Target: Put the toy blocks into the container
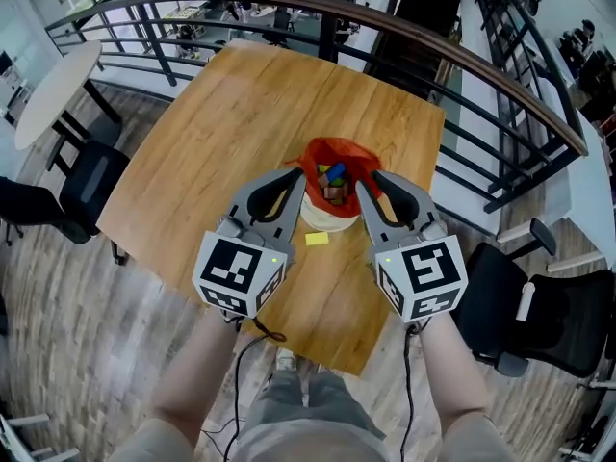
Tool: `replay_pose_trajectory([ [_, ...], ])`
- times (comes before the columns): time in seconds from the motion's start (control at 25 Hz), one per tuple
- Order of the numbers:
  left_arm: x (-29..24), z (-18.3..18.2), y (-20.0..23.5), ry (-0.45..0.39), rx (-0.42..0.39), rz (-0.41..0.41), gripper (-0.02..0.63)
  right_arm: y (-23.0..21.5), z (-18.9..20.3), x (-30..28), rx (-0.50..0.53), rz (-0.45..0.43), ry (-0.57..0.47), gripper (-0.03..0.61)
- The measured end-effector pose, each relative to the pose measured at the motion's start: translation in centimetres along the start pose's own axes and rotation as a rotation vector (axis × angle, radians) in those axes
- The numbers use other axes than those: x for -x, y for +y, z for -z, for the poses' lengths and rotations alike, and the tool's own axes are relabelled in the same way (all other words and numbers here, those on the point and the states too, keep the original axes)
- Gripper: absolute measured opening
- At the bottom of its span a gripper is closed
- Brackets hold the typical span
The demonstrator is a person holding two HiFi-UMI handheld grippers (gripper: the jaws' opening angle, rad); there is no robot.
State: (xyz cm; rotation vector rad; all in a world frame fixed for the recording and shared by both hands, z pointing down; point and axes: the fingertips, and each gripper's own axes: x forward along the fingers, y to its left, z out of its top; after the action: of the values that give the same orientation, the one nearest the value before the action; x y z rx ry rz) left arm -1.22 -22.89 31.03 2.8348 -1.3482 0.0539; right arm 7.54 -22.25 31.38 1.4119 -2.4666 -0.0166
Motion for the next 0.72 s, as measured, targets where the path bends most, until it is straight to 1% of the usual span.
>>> replay_pose_trajectory([
  [0.2,2.7,-5.1,-1.1,-0.086,-0.021,0.006,0.011,1.1,-4.4,4.4,0.064,0.003,-0.06,0.077],
  [0.32,4.5,-7.6,-1.7,-0.13,-0.012,0.013,0.011,2.0,-6.6,7.0,0.067,-0.002,-0.109,0.07],
  [0.4,5.7,-8.9,-2.1,-0.146,-0.02,0.015,0.011,2.5,-7.8,8.6,0.072,0.006,-0.132,0.058],
  [0.52,7.6,-10.7,-3.2,-0.166,-0.052,0.013,0.011,3.5,-9.3,11.1,0.093,0.016,-0.161,0.051],
  [0.72,11.3,-12.6,-5.3,-0.191,-0.08,0.011,0.011,5.4,-10.2,14.2,0.074,-0.004,-0.188,0.048],
])
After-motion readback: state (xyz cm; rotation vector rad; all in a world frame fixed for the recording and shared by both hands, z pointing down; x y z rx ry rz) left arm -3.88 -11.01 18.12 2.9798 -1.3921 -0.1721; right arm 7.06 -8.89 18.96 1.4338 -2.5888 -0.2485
